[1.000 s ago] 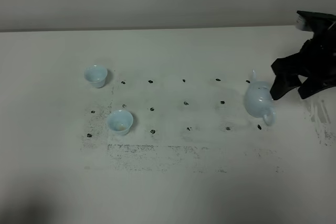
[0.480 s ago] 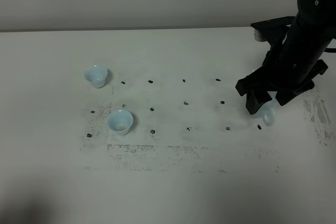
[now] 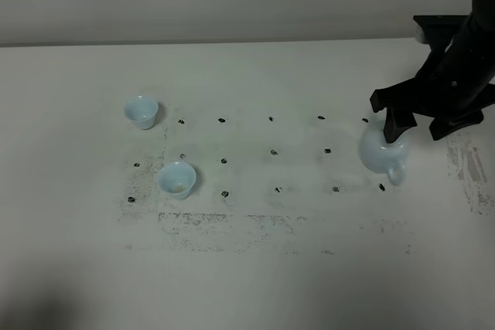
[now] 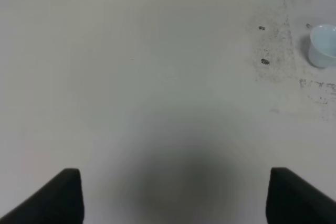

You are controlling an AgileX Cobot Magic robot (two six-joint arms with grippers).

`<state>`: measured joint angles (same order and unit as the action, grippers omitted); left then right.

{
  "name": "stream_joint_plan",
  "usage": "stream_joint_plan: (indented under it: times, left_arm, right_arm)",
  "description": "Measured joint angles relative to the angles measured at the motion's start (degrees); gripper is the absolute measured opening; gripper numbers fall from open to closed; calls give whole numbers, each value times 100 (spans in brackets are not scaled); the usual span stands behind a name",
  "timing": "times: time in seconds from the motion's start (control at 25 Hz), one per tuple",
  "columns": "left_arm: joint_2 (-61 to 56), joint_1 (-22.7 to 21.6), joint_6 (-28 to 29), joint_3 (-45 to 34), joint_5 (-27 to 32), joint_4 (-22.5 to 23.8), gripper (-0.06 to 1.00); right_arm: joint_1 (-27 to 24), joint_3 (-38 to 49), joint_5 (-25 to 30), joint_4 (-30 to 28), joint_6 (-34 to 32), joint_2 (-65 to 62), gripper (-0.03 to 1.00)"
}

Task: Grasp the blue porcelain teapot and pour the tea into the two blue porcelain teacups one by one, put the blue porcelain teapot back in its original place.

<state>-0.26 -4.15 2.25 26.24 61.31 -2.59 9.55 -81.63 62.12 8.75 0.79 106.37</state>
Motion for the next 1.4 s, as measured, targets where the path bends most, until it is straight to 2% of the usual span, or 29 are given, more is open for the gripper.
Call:
stream_joint_plan:
  times: [0.32, 1.0, 1.4]
  left_arm:
    - [0, 0, 0, 0, 0, 0, 68]
    - [0, 0, 0, 0, 0, 0, 68]
    - [0, 0, 0, 0, 0, 0, 68]
  right_arm:
    - [0, 0, -109, -11, -79, 632, 59]
    - [0, 0, -28, -28, 195, 695, 59]
    - [0, -513, 707, 36, 325, 717, 59]
